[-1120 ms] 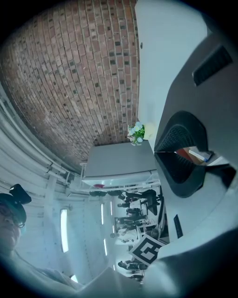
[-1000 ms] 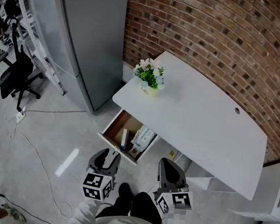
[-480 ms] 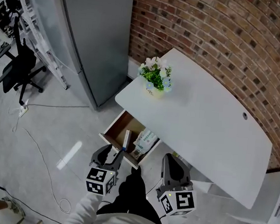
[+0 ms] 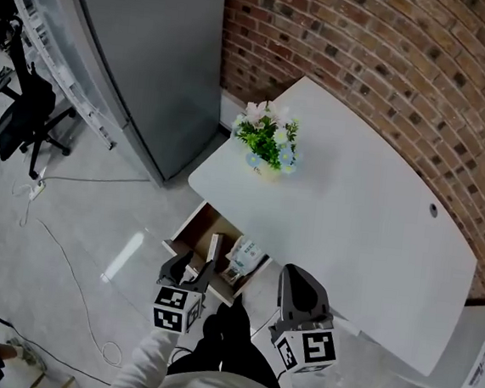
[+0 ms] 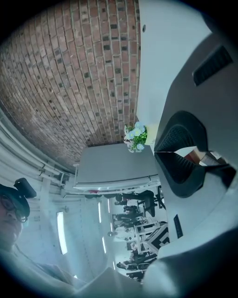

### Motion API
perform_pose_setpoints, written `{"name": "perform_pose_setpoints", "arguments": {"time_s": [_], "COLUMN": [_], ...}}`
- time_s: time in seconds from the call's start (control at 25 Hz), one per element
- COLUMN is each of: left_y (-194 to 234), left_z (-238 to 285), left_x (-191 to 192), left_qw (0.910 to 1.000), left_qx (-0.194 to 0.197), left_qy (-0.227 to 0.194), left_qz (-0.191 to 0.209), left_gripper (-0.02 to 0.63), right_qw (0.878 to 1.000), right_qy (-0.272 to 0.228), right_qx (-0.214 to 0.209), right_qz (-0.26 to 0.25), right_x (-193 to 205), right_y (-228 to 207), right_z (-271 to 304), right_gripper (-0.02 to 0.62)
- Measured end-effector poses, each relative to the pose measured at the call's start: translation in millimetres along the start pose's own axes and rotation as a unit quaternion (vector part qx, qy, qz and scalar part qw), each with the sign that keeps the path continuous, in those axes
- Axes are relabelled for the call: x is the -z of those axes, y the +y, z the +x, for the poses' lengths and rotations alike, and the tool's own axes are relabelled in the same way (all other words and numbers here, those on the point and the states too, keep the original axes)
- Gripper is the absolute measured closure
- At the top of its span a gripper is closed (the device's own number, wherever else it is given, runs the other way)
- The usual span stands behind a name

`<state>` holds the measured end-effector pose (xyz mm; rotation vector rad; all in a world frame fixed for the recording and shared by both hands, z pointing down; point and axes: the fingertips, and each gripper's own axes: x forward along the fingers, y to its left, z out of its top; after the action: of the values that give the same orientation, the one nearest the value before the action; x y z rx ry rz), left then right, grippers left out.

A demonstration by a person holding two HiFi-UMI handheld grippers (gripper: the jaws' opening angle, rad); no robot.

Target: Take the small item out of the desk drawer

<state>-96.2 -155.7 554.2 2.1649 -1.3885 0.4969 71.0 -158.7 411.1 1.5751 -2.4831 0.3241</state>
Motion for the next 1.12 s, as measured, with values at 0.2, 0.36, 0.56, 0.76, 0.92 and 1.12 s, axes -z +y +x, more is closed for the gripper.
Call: {"name": "perform_pose_setpoints", "arguments": {"time_s": [0.2,0.36,0.56,0.76,0.92,1.12], "left_y": [7,11,17,28,30,36], "left_z": [32,53,79,107,124,149], "left_x": [8,15,25,42,58,88], "left_qw": [0.9995,0.9988,0.9972,0.9943,0.9904,0.9842], "left_qx": [-0.002,-0.004,-0.008,-0.02,-0.021,-0.025], "left_qy": [0.031,0.047,0.075,0.104,0.136,0.175], "left_qz": [0.0,-0.008,-0.001,0.005,0.011,0.011], "left_gripper": [0.4,0.4,0.391,0.382,0.382,0.382], "right_qw": [1.0,1.0,0.999,0.999,0.998,0.998], "right_qy": [0.011,0.023,0.032,0.041,0.05,0.057], "right_qx": [-0.009,-0.014,-0.019,-0.027,-0.034,-0.037], "right_qz": [-0.003,-0.006,-0.001,0.0,0.002,0.004], "right_x": [3,11,17,26,34,41], "right_y": [-11,-18,-28,-34,-38,-46], "right_z": [23,35,48,60,66,72], "right_gripper": [0.568,0.568,0.568,0.568,0.568,0.568]}}
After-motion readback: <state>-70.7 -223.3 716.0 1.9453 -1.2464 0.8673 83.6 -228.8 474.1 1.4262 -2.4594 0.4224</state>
